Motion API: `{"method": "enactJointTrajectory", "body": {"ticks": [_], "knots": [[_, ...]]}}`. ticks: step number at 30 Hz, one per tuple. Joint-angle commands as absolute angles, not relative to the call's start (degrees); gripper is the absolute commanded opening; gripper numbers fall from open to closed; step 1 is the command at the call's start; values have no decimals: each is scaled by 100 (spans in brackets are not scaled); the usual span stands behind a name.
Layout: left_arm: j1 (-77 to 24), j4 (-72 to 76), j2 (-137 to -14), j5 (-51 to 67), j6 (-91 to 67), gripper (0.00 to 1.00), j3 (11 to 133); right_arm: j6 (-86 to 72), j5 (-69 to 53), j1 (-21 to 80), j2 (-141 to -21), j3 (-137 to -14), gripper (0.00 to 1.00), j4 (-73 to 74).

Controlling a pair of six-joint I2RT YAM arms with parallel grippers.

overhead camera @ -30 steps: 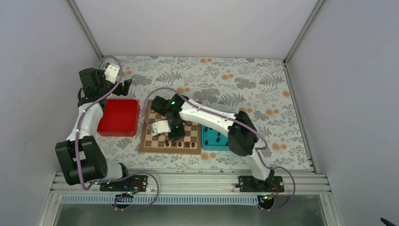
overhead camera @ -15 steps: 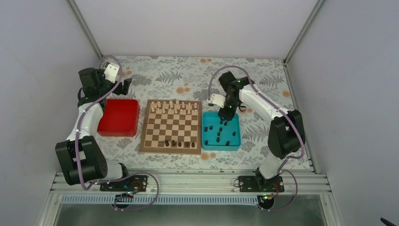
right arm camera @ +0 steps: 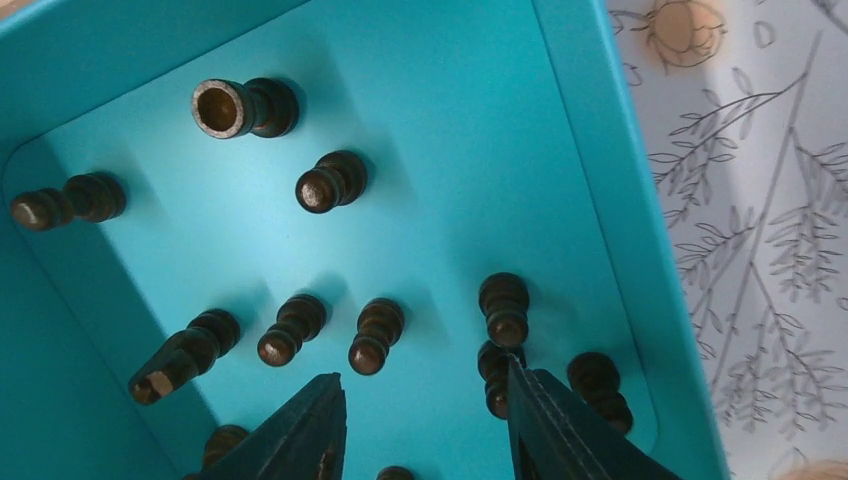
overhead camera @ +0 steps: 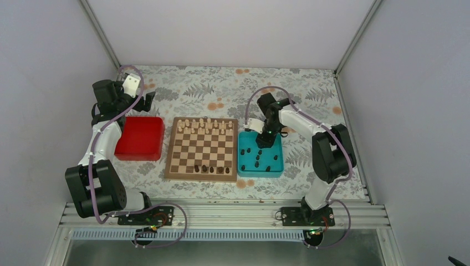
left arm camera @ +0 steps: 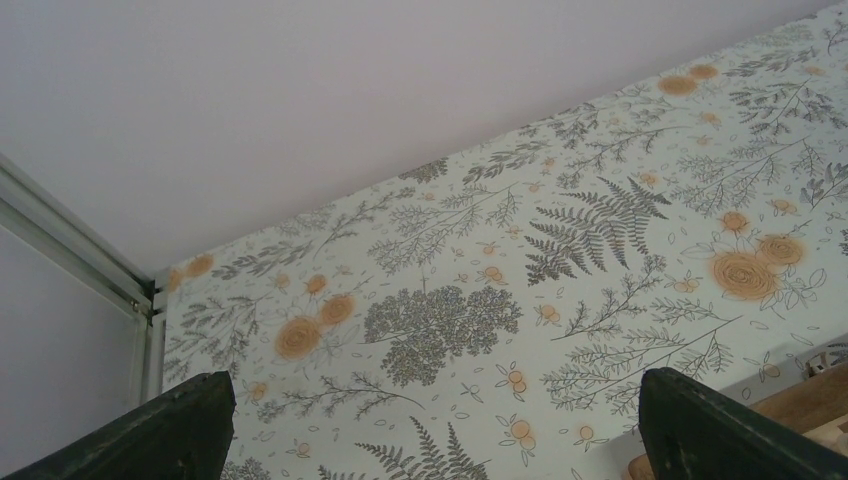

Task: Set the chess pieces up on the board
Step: Pick up the chess piece from the storage box.

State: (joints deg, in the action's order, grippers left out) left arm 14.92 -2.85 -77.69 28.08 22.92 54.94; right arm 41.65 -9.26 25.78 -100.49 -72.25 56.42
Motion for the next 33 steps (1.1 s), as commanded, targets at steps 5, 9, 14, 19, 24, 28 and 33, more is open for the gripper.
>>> {"method": "enactJointTrajectory", "body": {"ticks": [5, 9, 14, 19, 24, 28, 33], "knots": [[1520, -161, -7666, 2839, 2224, 100, 5476, 4123, -1007, 2566, -10257, -7201, 41, 5390], [1521, -136, -7695, 2867, 2190, 100, 5500, 4056, -832, 2565, -10287, -7196, 41, 5254], [1521, -148, -7674, 2842, 2214, 100, 5502, 4039, -707, 2566, -10437, -7239, 40, 5303], [1521, -142, -7688, 2839, 2215, 100, 5484, 4026, -742, 2566, -10492, -7214, 39, 5260], [1521, -140, -7717, 2861, 2213, 100, 5492, 4027, -773, 2565, -10572, -7156, 35, 5178], [1521, -138, -7718, 2865, 2223, 100, 5480, 4011, -771, 2566, -10646, -7132, 31, 5112], [1521, -122, -7698, 2857, 2232, 100, 5445, 3995, -686, 2565, -10702, -7103, 30, 5095]]}}
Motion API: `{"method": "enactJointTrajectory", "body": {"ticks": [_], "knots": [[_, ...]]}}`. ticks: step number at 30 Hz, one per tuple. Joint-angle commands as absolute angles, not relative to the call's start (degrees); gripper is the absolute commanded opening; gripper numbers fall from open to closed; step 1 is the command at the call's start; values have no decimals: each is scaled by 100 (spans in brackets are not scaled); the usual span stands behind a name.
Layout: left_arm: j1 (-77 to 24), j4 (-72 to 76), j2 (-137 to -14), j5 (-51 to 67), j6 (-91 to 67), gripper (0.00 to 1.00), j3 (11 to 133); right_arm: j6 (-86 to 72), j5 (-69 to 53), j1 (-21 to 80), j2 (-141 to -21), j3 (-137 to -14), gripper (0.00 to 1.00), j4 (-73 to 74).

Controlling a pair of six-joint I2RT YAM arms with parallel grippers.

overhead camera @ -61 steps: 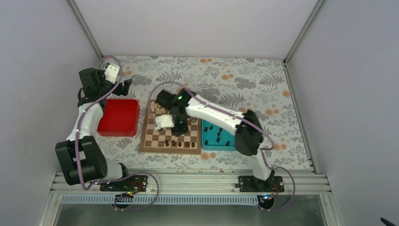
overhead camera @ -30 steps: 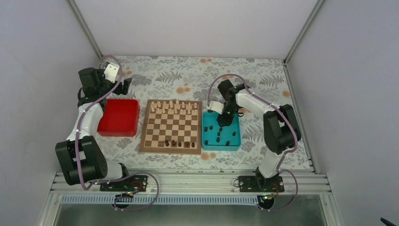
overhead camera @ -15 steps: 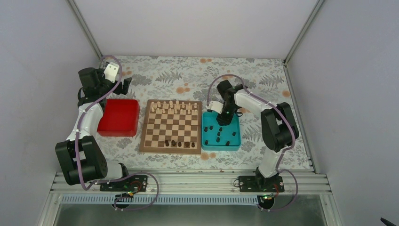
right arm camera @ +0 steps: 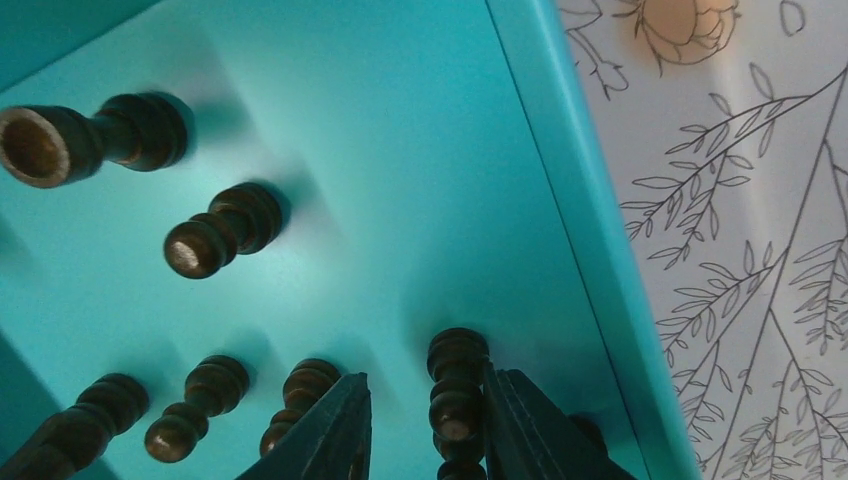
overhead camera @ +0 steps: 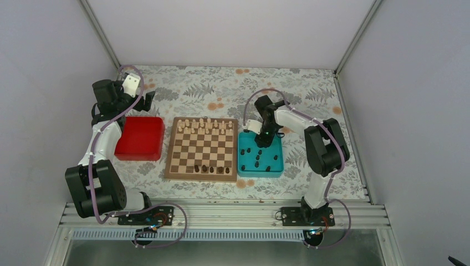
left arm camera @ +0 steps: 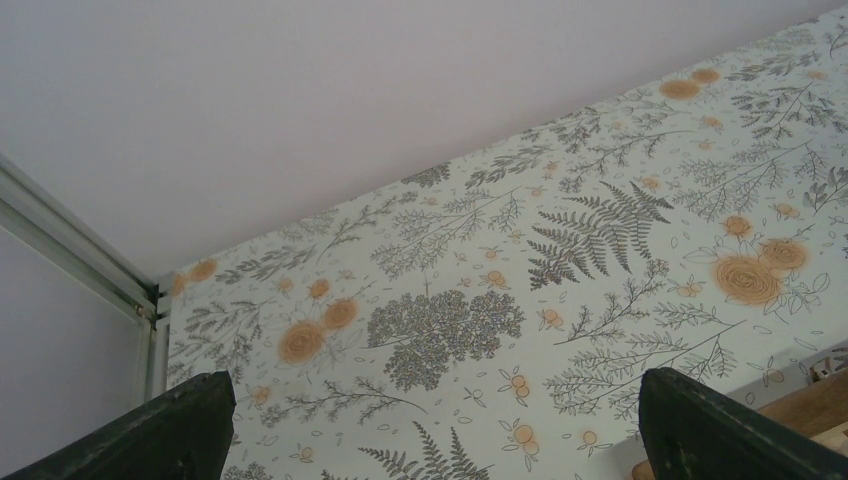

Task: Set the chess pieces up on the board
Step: Pick up the chess piece from the storage box.

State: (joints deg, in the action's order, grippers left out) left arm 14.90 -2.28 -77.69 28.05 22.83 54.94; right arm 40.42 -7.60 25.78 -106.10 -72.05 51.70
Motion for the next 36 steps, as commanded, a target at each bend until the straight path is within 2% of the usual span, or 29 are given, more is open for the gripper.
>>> {"method": "enactJointTrajectory", "body": {"ticks": [1, 16, 26, 36], "knots": [[1521, -121, -7699, 2853, 2228, 100, 5443, 4003, -670, 2566, -10705, -7089, 30, 5090], [1521, -119, -7702, 2839, 2210, 100, 5463, 3973, -636, 2603, -10440, -7323, 8, 5382], [1521, -70, -7683, 2848, 2180, 100, 5414, 3847, -328, 3515, -10239, -8718, 7, 6364], [1520, -70, -7661, 2841, 2171, 100, 5410, 3891, -430, 4902, -11156, -10033, 7, 6912]]}}
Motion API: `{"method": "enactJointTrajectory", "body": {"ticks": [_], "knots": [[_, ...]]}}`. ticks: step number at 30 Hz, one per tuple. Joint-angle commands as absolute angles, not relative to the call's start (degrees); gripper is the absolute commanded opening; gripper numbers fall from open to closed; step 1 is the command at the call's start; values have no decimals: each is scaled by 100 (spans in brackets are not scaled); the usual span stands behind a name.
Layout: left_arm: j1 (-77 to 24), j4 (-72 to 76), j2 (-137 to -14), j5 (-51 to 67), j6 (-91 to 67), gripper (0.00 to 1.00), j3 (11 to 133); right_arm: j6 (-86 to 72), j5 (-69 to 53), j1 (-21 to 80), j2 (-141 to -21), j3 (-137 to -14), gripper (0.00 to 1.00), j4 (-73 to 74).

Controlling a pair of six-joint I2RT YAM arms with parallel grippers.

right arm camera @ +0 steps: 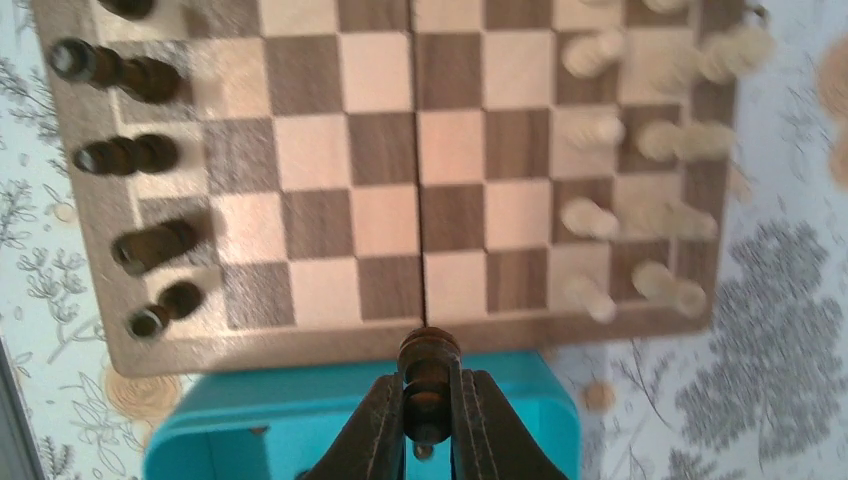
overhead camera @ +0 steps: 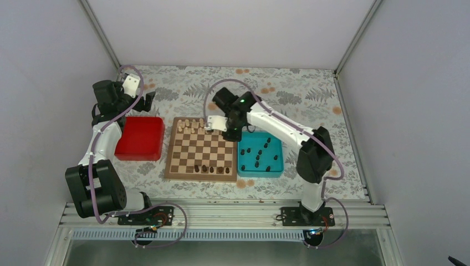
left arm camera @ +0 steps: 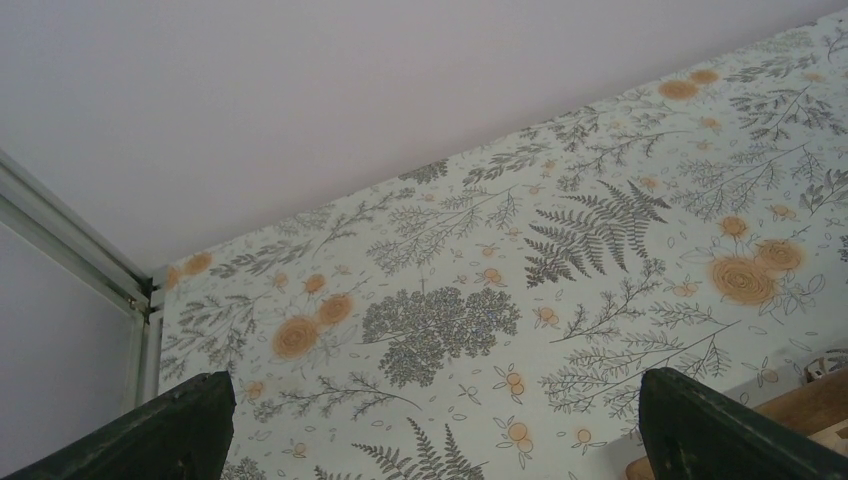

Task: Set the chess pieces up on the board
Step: Pick up the chess piece from the storage box, then place the chess piece on the chessboard.

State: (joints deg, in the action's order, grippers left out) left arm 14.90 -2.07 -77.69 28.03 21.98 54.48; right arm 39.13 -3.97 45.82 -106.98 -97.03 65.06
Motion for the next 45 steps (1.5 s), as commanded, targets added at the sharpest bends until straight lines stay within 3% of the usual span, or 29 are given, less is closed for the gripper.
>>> {"method": "enactJointTrajectory", "body": {"ticks": [1, 17, 45], "knots": [[1520, -66, -7652, 2826, 2171, 100, 5399, 3900, -435, 4980, -11228, -10074, 7, 6943], [1521, 10, -7732, 2857, 2127, 100, 5348, 3833, -634, 5366, -11002, -8495, 6, 6189], [1521, -13, -7725, 2836, 2170, 100, 5367, 3833, -759, 5467, -11266, -8750, 8, 6214]]}}
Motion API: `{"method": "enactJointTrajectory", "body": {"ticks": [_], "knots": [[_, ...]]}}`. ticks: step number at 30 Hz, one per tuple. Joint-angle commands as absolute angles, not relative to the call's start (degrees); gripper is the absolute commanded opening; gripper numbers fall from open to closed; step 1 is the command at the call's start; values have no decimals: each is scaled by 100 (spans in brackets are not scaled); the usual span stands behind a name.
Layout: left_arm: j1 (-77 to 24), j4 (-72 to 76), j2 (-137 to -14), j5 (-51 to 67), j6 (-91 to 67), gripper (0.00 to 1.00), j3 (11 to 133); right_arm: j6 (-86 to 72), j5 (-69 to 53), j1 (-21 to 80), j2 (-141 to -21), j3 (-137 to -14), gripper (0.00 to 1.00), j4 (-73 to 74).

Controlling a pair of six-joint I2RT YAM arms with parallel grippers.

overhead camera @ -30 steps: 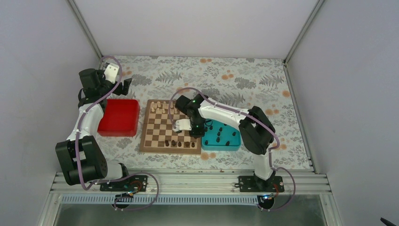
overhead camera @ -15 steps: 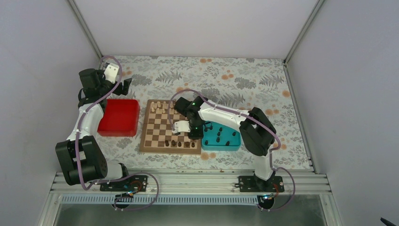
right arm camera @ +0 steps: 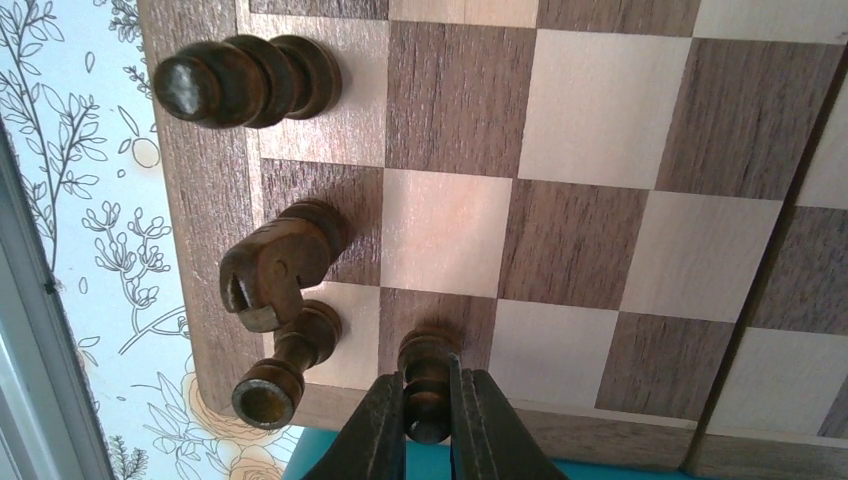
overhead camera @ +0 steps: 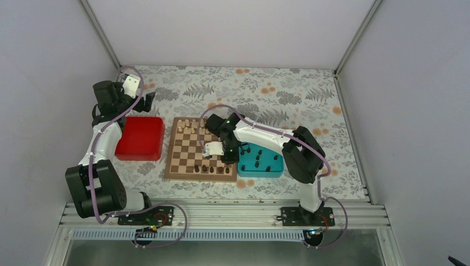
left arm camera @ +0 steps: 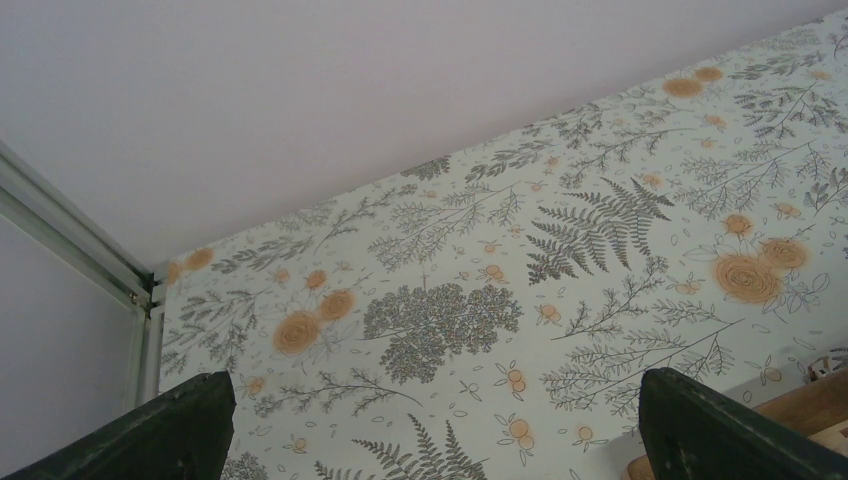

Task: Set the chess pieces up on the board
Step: Place the chess piece on the chessboard.

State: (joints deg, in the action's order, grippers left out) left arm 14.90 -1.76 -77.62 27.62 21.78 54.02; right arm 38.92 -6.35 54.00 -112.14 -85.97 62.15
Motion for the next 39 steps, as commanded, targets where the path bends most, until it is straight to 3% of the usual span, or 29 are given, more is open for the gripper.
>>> {"method": "enactJointTrajectory", "body": {"ticks": [1, 18, 23, 26, 39], "knots": [[1521, -24, -7724, 2826, 2171, 100, 5363, 3842, -778, 5467, -11274, -8758, 8, 6225], [1521, -11, -7726, 2836, 2171, 100, 5334, 3837, -713, 5476, -11357, -8693, 12, 6204], [1521, -7, -7717, 2822, 2171, 100, 5328, 3780, -630, 5471, -11249, -8754, 29, 6199], [1521, 0, -7737, 2829, 2163, 100, 5346, 3771, -633, 5420, -11058, -8853, 35, 6265], [1521, 29, -7733, 2821, 2136, 100, 5338, 3768, -350, 4108, -9949, -8165, 32, 6185]]}}
